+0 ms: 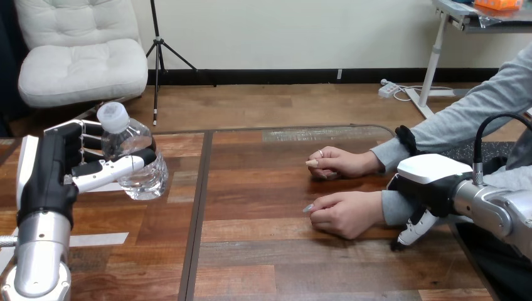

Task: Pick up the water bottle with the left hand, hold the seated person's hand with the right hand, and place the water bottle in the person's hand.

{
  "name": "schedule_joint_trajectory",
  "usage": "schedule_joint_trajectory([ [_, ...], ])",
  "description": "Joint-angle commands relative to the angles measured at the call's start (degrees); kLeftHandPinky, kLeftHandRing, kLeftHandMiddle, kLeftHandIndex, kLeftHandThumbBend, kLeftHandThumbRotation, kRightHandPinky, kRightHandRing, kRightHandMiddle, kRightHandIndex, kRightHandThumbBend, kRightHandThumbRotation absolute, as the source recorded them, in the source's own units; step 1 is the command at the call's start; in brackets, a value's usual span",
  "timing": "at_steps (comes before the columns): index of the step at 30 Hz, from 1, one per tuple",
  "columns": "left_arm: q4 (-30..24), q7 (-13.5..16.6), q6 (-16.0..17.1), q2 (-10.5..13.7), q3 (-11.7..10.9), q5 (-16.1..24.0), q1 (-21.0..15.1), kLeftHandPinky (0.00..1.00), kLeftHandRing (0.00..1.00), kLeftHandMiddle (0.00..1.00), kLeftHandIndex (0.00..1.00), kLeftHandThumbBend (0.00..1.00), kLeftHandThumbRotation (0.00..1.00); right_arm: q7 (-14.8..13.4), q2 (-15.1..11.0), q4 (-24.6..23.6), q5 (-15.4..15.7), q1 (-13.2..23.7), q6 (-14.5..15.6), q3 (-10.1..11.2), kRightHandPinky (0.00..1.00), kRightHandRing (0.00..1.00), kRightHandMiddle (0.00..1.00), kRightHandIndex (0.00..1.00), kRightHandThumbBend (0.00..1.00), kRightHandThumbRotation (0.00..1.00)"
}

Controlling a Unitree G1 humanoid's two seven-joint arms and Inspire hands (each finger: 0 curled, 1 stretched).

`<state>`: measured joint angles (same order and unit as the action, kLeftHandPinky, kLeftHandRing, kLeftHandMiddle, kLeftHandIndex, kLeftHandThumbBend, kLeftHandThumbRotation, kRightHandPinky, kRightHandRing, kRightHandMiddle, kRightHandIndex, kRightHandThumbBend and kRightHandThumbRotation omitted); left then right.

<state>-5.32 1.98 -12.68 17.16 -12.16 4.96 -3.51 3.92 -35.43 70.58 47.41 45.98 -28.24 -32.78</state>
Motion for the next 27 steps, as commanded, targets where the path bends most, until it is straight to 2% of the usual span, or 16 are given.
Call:
schedule_joint_trajectory([
  [1, -3.76, 0.08, 1.89, 0.17, -0.46, -0.31, -2.45, 0.31, 0.36, 0.4, 0.43, 0.7, 0.0, -1.87, 1.62, 0.6, -0.14, 3.9, 0.47, -0.22, 0.51, 0.55, 0.57, 0.58, 0.78, 0.37],
  [16, -3.87, 0.24, 1.79, 0.07, -0.41, -0.28, -2.33, 0.31, 0.36, 0.4, 0.43, 0.71, 0.0, -2.47, 2.21, 0.59, -0.51, 4.4, 1.95, -0.17, 0.45, 0.53, 0.56, 0.59, 0.82, 0.51],
  [27, -3.69, 0.2, 2.06, 0.13, -0.42, -0.33, -2.24, 0.32, 0.36, 0.4, 0.43, 0.71, 0.0, -2.97, 2.47, 0.58, -0.52, 4.67, 2.49, -0.18, 0.42, 0.49, 0.54, 0.58, 0.83, 0.47],
])
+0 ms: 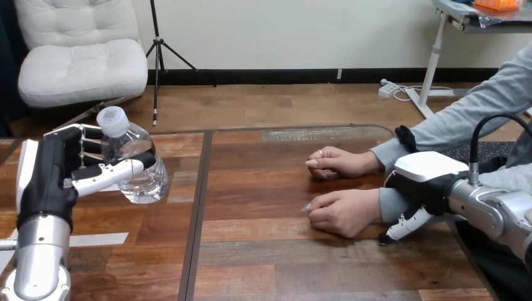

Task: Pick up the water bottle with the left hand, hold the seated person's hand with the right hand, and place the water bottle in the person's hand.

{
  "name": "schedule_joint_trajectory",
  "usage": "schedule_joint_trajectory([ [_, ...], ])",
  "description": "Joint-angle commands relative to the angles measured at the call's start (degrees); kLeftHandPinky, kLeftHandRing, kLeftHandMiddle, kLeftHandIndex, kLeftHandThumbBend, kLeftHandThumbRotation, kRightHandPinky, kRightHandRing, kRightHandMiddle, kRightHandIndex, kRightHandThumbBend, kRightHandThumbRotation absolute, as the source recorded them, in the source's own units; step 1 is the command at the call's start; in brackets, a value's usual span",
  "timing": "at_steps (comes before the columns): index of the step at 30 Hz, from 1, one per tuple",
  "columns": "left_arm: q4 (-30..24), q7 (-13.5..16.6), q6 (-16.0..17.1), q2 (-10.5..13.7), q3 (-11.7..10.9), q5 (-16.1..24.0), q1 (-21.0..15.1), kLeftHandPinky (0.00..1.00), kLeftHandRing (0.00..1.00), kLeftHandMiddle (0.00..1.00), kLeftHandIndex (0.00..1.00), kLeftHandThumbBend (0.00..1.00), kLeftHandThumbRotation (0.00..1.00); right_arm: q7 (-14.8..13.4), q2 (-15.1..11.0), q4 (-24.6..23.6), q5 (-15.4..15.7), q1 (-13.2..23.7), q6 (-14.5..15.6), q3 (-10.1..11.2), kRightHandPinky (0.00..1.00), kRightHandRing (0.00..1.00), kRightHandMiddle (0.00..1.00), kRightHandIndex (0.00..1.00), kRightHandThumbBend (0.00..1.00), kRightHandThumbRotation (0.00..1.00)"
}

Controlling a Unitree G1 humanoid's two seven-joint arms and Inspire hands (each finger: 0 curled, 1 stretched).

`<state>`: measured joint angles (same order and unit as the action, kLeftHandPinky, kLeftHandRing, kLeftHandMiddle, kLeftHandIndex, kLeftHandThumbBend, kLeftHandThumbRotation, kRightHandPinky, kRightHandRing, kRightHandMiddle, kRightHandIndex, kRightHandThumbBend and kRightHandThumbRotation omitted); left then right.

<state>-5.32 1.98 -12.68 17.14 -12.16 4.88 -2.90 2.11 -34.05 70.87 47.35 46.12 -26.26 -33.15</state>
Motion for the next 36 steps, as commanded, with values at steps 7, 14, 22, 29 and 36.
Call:
schedule_joint_trajectory([
  [7, -3.77, 0.26, 1.78, -0.07, -0.51, -0.51, -2.91, 0.32, 0.36, 0.4, 0.43, 0.71, 0.0, -1.0, 1.21, 0.25, -0.83, 4.54, 0.58, 0.48, 0.41, 0.48, 0.54, 0.58, 0.83, 0.45],
  [14, -3.34, 0.19, 2.47, -0.03, -0.54, -0.6, -2.94, 0.32, 0.36, 0.4, 0.43, 0.71, 0.0, -1.64, 1.26, 0.29, -1.23, 4.34, -0.08, 0.79, 0.4, 0.46, 0.53, 0.57, 0.81, 0.41],
  [22, -3.17, 0.16, 2.63, 0.22, -0.45, -0.37, -2.93, 0.32, 0.36, 0.4, 0.43, 0.71, 0.0, -1.82, 1.43, 0.5, -1.43, 4.34, -0.36, 0.83, 0.38, 0.44, 0.51, 0.56, 0.78, 0.35],
  [29, -3.23, 0.27, 2.4, 0.01, -0.54, -0.53, -3.05, 0.31, 0.36, 0.4, 0.43, 0.71, 0.0, -1.75, 1.62, 0.56, -2.08, 4.18, -0.48, 1.36, 0.36, 0.41, 0.49, 0.52, 0.75, 0.26],
  [36, -3.22, 0.17, 2.61, 0.14, -0.56, -0.52, -2.99, 0.31, 0.36, 0.4, 0.43, 0.71, 0.0, -0.83, 1.7, 0.7, -2.96, 4.23, -0.57, 1.67, 0.33, 0.38, 0.46, 0.49, 0.71, 0.15],
])
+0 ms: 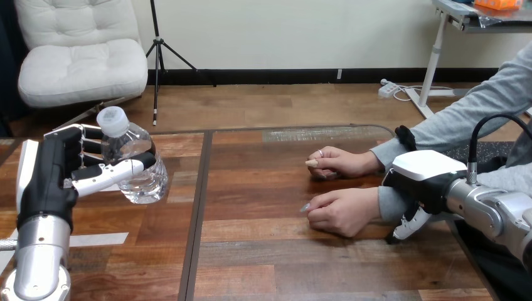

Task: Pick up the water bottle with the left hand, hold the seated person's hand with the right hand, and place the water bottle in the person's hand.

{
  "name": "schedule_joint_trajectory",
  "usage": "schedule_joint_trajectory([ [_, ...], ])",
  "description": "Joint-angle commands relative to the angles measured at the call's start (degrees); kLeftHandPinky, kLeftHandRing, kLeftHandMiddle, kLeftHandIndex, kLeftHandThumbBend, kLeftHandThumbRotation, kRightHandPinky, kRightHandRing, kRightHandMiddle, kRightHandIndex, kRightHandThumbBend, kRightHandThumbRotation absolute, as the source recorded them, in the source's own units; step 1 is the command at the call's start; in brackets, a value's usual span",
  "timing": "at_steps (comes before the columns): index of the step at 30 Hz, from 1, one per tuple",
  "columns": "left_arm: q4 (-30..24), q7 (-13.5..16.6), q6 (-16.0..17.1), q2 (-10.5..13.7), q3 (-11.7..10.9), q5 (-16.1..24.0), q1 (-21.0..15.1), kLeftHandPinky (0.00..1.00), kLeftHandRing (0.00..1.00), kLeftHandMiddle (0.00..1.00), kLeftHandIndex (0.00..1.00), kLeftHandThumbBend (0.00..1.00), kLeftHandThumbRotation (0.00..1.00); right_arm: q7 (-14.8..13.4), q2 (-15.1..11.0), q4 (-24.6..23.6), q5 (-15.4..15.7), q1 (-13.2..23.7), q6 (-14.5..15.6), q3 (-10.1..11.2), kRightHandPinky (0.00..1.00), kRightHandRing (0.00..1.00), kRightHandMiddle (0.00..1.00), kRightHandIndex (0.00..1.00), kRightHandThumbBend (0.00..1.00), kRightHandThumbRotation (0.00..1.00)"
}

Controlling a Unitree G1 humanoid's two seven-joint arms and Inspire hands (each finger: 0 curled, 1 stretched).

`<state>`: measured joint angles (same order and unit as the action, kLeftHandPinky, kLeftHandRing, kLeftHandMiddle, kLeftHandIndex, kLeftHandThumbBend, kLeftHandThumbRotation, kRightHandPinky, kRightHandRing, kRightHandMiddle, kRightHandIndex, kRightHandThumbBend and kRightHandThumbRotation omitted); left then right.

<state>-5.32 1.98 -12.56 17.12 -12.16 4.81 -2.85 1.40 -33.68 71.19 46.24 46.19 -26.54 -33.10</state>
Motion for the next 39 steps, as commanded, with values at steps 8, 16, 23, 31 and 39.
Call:
schedule_joint_trajectory([
  [8, -3.27, 0.1, 2.39, 0.26, -0.54, -0.38, -3.02, 0.31, 0.36, 0.4, 0.43, 0.71, 0.0, -0.17, 1.16, 0.23, -2.59, 4.12, -0.46, 1.46, 0.3, 0.35, 0.42, 0.46, 0.69, 0.06],
  [16, -3.51, 0.08, 2.06, 0.13, -0.57, -0.57, -3.06, 0.32, 0.36, 0.4, 0.43, 0.71, 0.0, -0.23, 0.98, 0.09, -3.1, 4.03, -0.73, 1.54, 0.29, 0.34, 0.41, 0.46, 0.66, 0.01],
  [23, -3.64, 0.09, 1.75, 0.14, -0.5, -0.49, -3.13, 0.32, 0.36, 0.4, 0.43, 0.7, 0.0, -0.56, 0.79, 0.04, -3.28, 3.9, -1.02, 1.62, 0.28, 0.33, 0.41, 0.46, 0.65, 0.0],
  [31, -3.49, 0.07, 2.03, 0.09, -0.57, -0.63, -3.08, 0.32, 0.36, 0.4, 0.43, 0.7, 0.0, -0.78, 0.76, -0.03, -3.92, 3.67, -1.11, 2.03, 0.28, 0.32, 0.4, 0.46, 0.63, 0.0],
  [39, -3.28, -0.03, 2.04, 0.09, -0.65, -0.81, -3.09, 0.32, 0.36, 0.4, 0.43, 0.7, 0.0, -1.29, 0.59, -0.26, -4.67, 3.39, -1.61, 2.04, 0.27, 0.32, 0.39, 0.45, 0.61, 0.0],
])
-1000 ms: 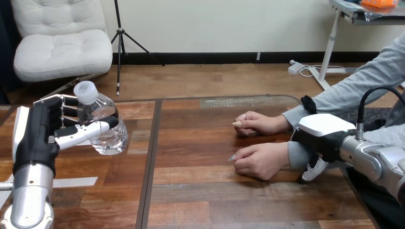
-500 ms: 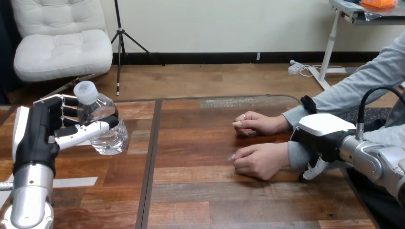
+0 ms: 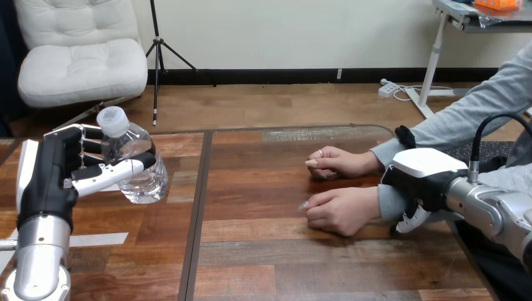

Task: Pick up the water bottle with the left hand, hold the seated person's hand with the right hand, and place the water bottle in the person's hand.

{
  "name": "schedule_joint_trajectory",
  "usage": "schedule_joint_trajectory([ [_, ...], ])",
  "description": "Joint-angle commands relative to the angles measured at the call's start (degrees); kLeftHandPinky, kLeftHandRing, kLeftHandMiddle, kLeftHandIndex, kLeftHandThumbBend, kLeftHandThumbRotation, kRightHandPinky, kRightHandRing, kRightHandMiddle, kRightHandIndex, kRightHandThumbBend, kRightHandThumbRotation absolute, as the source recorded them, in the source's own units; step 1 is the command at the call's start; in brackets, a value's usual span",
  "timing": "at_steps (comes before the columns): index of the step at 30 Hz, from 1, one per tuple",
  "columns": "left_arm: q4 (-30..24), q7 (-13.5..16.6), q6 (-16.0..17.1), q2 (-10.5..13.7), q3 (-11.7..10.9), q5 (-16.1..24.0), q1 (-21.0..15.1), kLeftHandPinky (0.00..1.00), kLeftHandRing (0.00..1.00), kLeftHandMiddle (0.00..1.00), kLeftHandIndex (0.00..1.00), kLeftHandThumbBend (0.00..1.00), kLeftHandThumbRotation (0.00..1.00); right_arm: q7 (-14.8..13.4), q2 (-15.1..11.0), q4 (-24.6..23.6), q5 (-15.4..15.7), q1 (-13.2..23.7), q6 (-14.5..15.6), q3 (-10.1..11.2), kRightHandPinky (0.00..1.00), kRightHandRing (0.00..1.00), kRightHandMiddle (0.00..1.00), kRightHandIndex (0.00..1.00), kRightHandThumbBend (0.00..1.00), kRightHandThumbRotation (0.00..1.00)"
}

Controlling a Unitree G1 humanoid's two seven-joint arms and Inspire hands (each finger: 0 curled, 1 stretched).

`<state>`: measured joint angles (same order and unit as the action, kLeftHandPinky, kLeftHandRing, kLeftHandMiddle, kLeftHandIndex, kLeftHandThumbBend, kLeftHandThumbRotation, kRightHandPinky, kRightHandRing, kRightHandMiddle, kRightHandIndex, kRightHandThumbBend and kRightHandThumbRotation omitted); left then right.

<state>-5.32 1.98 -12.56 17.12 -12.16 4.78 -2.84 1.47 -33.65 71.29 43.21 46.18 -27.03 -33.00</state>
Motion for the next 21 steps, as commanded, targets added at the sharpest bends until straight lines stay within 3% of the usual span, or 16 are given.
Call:
schedule_joint_trajectory([
  [1, -3.12, -0.08, 2.4, 0.23, -0.58, -0.65, -3.07, 0.32, 0.36, 0.4, 0.43, 0.7, 0.0, -1.36, 0.53, -0.38, -1.66, 3.4, -1.15, 1.91, 0.27, 0.31, 0.39, 0.45, 0.61, 0.0],
  [21, -3.49, 0.01, 1.88, 0.13, -0.37, -0.32, -2.97, 0.32, 0.36, 0.4, 0.43, 0.7, 0.0, -2.42, 0.12, -0.49, -1.26, 3.55, -1.67, 1.4, 0.27, 0.32, 0.39, 0.44, 0.56, 0.0],
])
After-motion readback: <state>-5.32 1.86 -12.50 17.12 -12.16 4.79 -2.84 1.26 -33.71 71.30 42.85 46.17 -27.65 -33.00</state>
